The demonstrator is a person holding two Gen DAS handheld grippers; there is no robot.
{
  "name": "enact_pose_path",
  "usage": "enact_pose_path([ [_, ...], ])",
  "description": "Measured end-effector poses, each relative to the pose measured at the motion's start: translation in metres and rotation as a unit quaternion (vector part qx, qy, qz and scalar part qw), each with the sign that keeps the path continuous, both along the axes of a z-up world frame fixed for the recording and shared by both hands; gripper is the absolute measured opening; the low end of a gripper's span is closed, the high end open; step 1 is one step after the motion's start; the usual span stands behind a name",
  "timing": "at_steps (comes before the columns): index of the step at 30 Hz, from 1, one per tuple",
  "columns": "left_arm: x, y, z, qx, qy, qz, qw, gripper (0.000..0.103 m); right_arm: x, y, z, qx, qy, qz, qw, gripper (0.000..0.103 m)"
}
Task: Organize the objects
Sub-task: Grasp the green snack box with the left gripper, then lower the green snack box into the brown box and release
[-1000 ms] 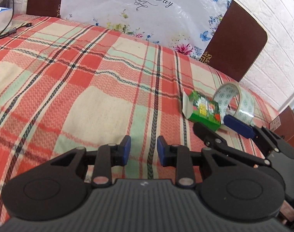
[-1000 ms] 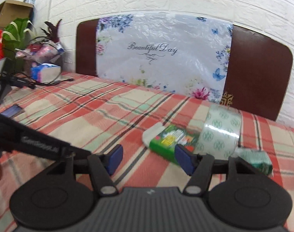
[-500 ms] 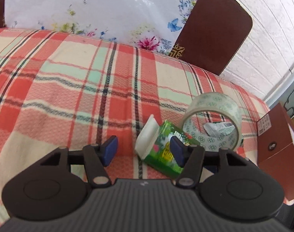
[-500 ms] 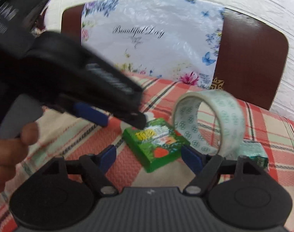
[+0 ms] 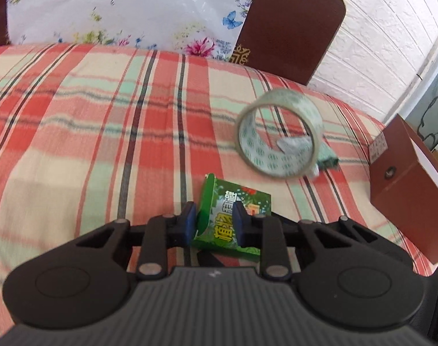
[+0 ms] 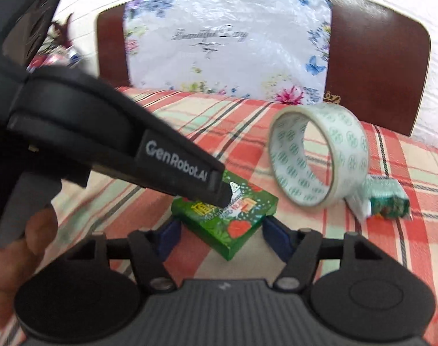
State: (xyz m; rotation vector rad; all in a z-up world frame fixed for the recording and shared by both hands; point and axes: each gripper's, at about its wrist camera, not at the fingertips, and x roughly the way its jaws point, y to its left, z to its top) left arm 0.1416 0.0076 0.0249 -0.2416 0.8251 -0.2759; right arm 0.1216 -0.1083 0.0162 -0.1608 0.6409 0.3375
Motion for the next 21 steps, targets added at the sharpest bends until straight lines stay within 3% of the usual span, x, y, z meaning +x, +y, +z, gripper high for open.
enact_pose_path([
  [6, -0.037, -0.024, 0.010, 0.001, 0.001, -0.013, 0.9999, 0.030, -0.060, -0.014, 0.002, -0.009, -0.025, 0.000, 1.000, 0.064],
  [11, -0.033, -0.080, 0.052, 0.006, -0.053, -0.060, 0.9967, 0.030, -0.076, -0.054, 0.031, -0.005, -0.095, -0.061, 0.994, 0.064],
  [17, -0.027, -0.183, 0.095, 0.005, -0.119, -0.161, 0.9797, 0.030, -0.090, -0.138, 0.072, 0.003, -0.171, -0.173, 0.970, 0.064],
  [21, -0.024, -0.251, 0.100, 0.004, -0.138, -0.222, 0.9651, 0.030, -0.099, -0.199, 0.082, -0.003, -0.191, -0.243, 0.951, 0.064],
])
